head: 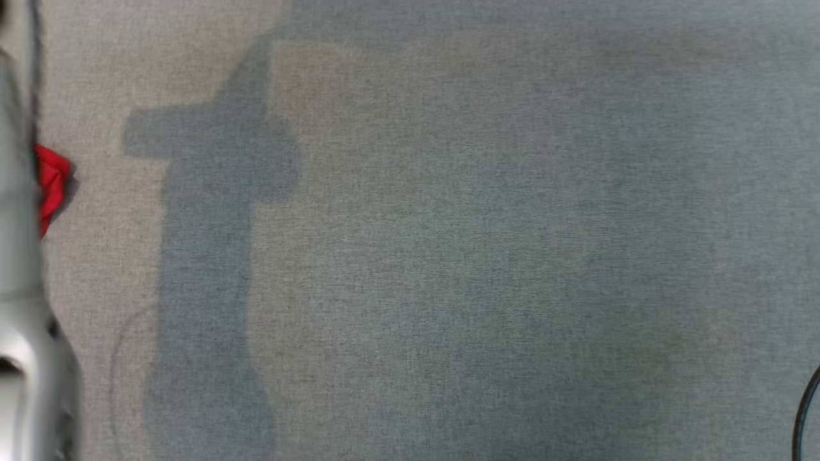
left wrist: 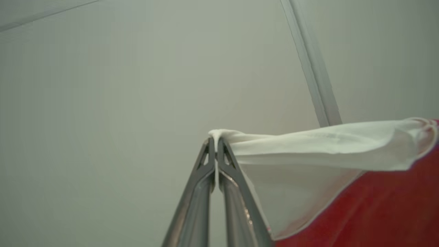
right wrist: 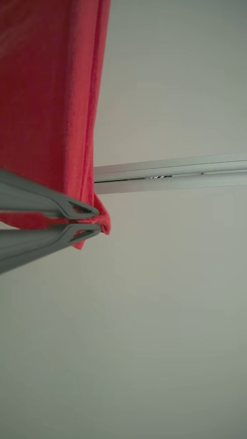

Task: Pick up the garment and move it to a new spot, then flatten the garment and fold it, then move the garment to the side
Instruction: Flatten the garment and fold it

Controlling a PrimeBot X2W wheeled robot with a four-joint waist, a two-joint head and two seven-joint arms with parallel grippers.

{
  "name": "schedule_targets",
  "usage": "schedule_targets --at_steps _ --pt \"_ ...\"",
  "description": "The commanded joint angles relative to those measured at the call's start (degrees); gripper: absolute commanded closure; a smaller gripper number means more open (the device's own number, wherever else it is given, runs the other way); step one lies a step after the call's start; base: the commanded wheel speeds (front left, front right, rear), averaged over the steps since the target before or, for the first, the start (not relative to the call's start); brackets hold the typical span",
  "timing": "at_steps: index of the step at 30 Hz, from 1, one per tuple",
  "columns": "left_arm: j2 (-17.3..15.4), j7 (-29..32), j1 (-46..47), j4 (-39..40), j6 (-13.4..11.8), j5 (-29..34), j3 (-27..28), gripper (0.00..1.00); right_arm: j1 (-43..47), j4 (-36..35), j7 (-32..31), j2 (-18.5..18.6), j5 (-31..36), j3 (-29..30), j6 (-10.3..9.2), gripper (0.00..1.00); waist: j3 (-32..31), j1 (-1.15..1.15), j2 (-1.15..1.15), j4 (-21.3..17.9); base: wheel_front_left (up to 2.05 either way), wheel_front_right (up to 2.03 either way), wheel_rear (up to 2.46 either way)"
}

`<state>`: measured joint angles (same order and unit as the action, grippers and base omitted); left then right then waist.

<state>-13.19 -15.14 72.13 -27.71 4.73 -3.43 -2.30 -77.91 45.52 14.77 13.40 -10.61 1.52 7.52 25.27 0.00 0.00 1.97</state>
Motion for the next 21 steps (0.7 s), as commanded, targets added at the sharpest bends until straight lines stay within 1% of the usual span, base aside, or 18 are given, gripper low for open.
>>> schedule_targets --at_steps 1,4,7,10,15,20,21 --pt "0.23 0.03 -3.46 -0.05 -0.66 -0.93 1.17 1.00 2.20 1.15 0.47 1.05 -0.61 0.70 -0.05 1.00 0.45 0.00 0.00 0.55 0.00 0.00 0.00" --pt "2.55 0.01 -11.19 1.33 -1.23 -2.50 2.94 1.00 6.82 1.58 0.48 1.15 -1.02 -0.02 -0.06 1.00 0.56 0.00 0.00 1.12 0.00 0.00 0.00" --pt "5.23 0.02 -20.67 1.83 -0.84 -2.53 3.14 1.00 13.70 1.59 0.46 1.18 -1.92 -2.83 -0.05 1.00 -0.27 0.00 0.00 1.63 0.00 0.00 0.00" --pt "7.12 0.01 -28.90 1.17 -0.30 -2.62 3.07 1.00 20.04 1.25 0.47 1.68 -4.88 -3.44 -0.05 1.00 -1.56 0.00 0.00 1.85 0.00 0.00 0.00" --pt "8.93 0.00 -38.60 0.38 0.32 -2.92 2.79 1.00 30.69 -0.62 0.47 2.16 -9.14 -3.15 -0.05 1.00 -4.01 0.00 0.00 2.19 0.00 0.00 0.00" --pt "9.76 0.00 -45.39 -0.04 0.16 -3.05 2.38 1.00 39.62 -1.79 0.48 0.19 -12.88 -3.82 -0.05 1.00 -7.16 0.00 0.00 1.79 0.00 0.00 0.00" --pt "9.88 0.00 -46.60 -0.22 0.16 -3.16 2.36 1.00 40.68 -2.03 0.48 0.31 -13.29 -3.75 -0.05 1.00 -7.83 0.00 0.00 1.75 0.00 0.00 0.00"
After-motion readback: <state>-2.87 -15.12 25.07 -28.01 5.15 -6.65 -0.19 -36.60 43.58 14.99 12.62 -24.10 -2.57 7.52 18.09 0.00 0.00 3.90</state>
